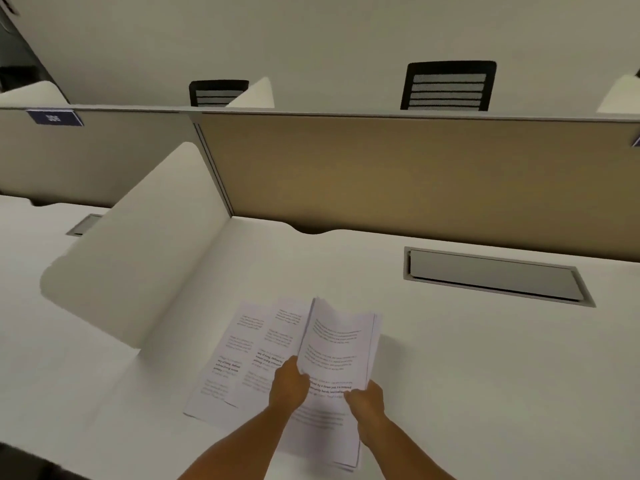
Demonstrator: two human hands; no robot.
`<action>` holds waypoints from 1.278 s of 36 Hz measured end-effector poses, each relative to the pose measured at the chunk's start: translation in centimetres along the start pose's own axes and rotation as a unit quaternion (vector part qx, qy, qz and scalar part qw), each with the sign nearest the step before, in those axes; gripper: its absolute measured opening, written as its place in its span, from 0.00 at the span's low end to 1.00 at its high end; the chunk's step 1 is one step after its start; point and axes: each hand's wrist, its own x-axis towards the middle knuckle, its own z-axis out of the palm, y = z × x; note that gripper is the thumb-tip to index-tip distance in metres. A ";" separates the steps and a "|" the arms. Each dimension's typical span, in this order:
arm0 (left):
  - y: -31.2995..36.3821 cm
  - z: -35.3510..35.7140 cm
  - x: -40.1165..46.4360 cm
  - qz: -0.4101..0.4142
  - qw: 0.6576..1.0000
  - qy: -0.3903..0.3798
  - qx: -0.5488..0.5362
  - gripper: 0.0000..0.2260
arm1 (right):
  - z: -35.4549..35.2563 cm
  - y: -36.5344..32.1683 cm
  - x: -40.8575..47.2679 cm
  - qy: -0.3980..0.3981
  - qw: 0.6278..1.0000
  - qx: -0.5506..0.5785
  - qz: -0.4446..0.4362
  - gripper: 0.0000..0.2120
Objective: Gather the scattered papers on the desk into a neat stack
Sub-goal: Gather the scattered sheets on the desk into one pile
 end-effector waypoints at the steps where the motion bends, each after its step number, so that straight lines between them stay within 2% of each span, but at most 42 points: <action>1: -0.5 -0.2 0.8 -0.002 1.000 -0.010 0.006 0.12 | 0.7 0.1 0.2 0.010 1.000 -0.004 0.004 0.13; 4: -2.0 -0.2 2.9 -0.010 0.999 -0.023 0.026 0.18 | 2.8 0.3 1.1 0.040 0.999 -0.015 0.003 0.13; 7: -2.6 -0.2 3.6 -0.012 0.993 -0.008 0.115 0.22 | 4.3 1.2 2.6 0.067 0.997 -0.034 0.013 0.12; 11: -3.2 -0.6 4.1 -0.022 0.987 -0.022 0.155 0.28 | 5.7 2.1 3.7 0.125 0.989 -0.072 0.036 0.19; 16: -4.0 -1.2 5.3 -0.018 0.986 -0.036 0.164 0.25 | 6.3 0.9 3.4 0.192 0.948 -0.239 0.089 0.17; 18: -4.0 -1.5 5.7 -0.017 0.986 -0.032 0.160 0.22 | 6.7 0.6 3.6 0.193 0.941 -0.256 0.104 0.17; 25: -4.4 -2.0 6.5 -0.014 0.990 -0.042 0.135 0.20 | 7.3 1.8 4.6 0.199 0.963 -0.173 0.058 0.17; 29: -4.3 -2.2 6.9 -0.035 0.986 -0.048 0.154 0.24 | 7.5 1.3 4.2 0.184 0.971 -0.143 0.049 0.28; 34: -4.0 -2.3 6.8 -0.032 0.989 -0.064 0.132 0.26 | 7.9 0.7 3.9 0.202 0.971 -0.108 0.062 0.34; 39: -4.3 -2.6 6.8 -0.017 0.995 -0.076 0.060 0.23 | 8.0 0.5 3.8 0.203 0.975 0.002 0.085 0.32; 42: -4.7 -2.8 7.1 -0.015 0.995 -0.091 0.045 0.19 | 7.8 0.5 3.8 0.181 0.978 0.010 0.099 0.18; 43: -5.0 -2.7 7.3 -0.019 0.995 -0.094 0.032 0.17 | 7.7 0.4 3.6 0.179 0.979 0.008 0.097 0.17; 46: -5.4 -2.6 7.5 -0.022 0.995 -0.100 0.020 0.10 | 7.3 0.4 3.9 0.182 0.980 -0.007 0.079 0.30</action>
